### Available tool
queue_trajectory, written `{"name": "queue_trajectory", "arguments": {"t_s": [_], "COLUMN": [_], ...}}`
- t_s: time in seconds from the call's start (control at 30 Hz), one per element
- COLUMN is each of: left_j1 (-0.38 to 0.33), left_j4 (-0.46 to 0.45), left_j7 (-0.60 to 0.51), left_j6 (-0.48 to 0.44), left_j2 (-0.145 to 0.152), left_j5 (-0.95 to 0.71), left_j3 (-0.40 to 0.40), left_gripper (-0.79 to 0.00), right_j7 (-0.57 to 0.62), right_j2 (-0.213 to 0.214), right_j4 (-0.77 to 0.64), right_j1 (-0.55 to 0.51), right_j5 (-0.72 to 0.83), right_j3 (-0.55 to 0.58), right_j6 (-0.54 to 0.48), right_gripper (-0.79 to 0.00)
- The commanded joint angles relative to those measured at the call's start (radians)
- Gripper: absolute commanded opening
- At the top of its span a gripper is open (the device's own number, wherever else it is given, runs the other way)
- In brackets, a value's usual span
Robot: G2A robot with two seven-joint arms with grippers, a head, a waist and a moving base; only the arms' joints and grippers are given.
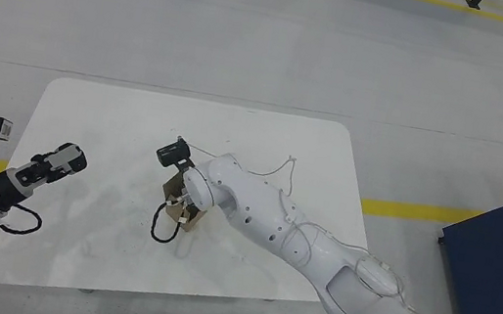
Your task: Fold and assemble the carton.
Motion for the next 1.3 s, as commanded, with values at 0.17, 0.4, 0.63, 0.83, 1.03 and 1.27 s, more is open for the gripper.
{"name": "queue_trajectory", "arguments": {"t_s": [0.17, 0.4, 0.63, 0.83, 1.03, 1.27], "left_j1": [0.0, 0.0, 0.0, 0.0, 0.0, 0.0], "left_j4": [0.0, 0.0, 0.0, 0.0, 0.0, 0.0], "left_j7": [0.0, 0.0, 0.0, 0.0, 0.0, 0.0], "left_j6": [0.0, 0.0, 0.0, 0.0, 0.0, 0.0], "left_j2": [0.0, 0.0, 0.0, 0.0, 0.0, 0.0], "left_j5": [0.0, 0.0, 0.0, 0.0, 0.0, 0.0], "left_j3": [0.0, 0.0, 0.0, 0.0, 0.0, 0.0], "left_gripper": [0.0, 0.0, 0.0, 0.0, 0.0, 0.0], "right_j7": [0.018, 0.016, 0.006, -0.044, -0.06, -0.097], "right_j2": [-0.011, -0.041, -0.067, -0.066, -0.063, -0.08], "right_j4": [0.006, 0.068, 0.097, 0.081, 0.083, 0.136], "right_j1": [-0.006, 0.012, 0.025, -0.004, -0.028, -0.027], "right_j5": [-0.015, -0.019, 0.004, 0.065, 0.068, 0.065], "right_j3": [0.008, -0.017, -0.017, 0.044, 0.087, 0.081], "right_j6": [0.036, 0.044, 0.038, 0.044, 0.12, 0.157], "right_gripper": [-0.785, -0.785, -0.785, -0.785, -0.785, -0.785]}}
